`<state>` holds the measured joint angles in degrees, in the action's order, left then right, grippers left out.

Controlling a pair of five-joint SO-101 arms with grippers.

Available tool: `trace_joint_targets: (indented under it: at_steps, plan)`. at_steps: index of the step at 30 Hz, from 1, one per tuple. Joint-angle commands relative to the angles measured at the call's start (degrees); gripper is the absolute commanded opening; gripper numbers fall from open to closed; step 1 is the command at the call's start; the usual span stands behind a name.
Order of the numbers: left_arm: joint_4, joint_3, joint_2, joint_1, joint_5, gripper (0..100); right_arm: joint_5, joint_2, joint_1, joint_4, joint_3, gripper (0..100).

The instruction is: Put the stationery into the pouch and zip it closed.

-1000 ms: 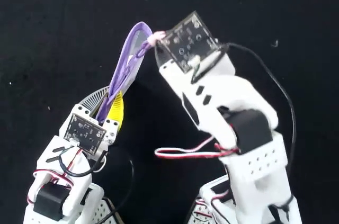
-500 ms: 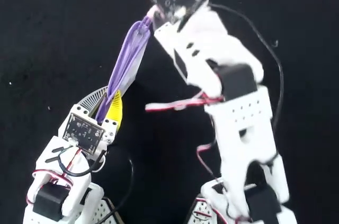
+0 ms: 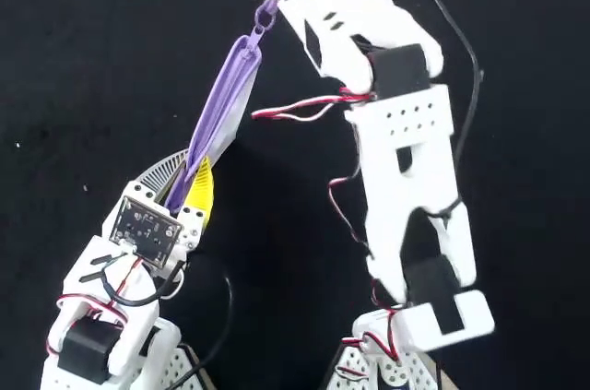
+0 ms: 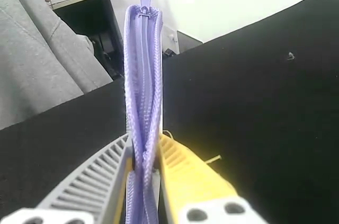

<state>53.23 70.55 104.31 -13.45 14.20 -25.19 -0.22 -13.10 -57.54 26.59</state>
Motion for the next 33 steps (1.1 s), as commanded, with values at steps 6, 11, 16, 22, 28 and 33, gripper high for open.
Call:
trace_joint_targets:
  at_steps: [6,11,16,22,28,33]
  plan:
    - [1.5,0.6,0.1,2.1,-4.5,3,-0.4,0.7,6.3,0.9,6.3,1.1]
    - [1.6,0.2,0.1,2.2,-6.2,17,-0.4,0.7,6.1,0.6,6.2,1.1]
    - [1.8,-1.2,0.1,2.0,-9.8,24,-0.2,1.2,6.3,0.6,5.8,1.1]
    - [4.0,-6.8,0.1,1.5,-5.1,24,-0.1,1.3,6.3,0.6,3.8,1.1]
    - [8.4,-10.8,0.1,2.1,-5.3,24,-0.1,1.3,6.3,2.2,-7.7,1.1]
    - [9.5,-8.7,0.1,2.2,-5.4,24,-0.1,0.7,5.1,9.6,-20.4,1.1]
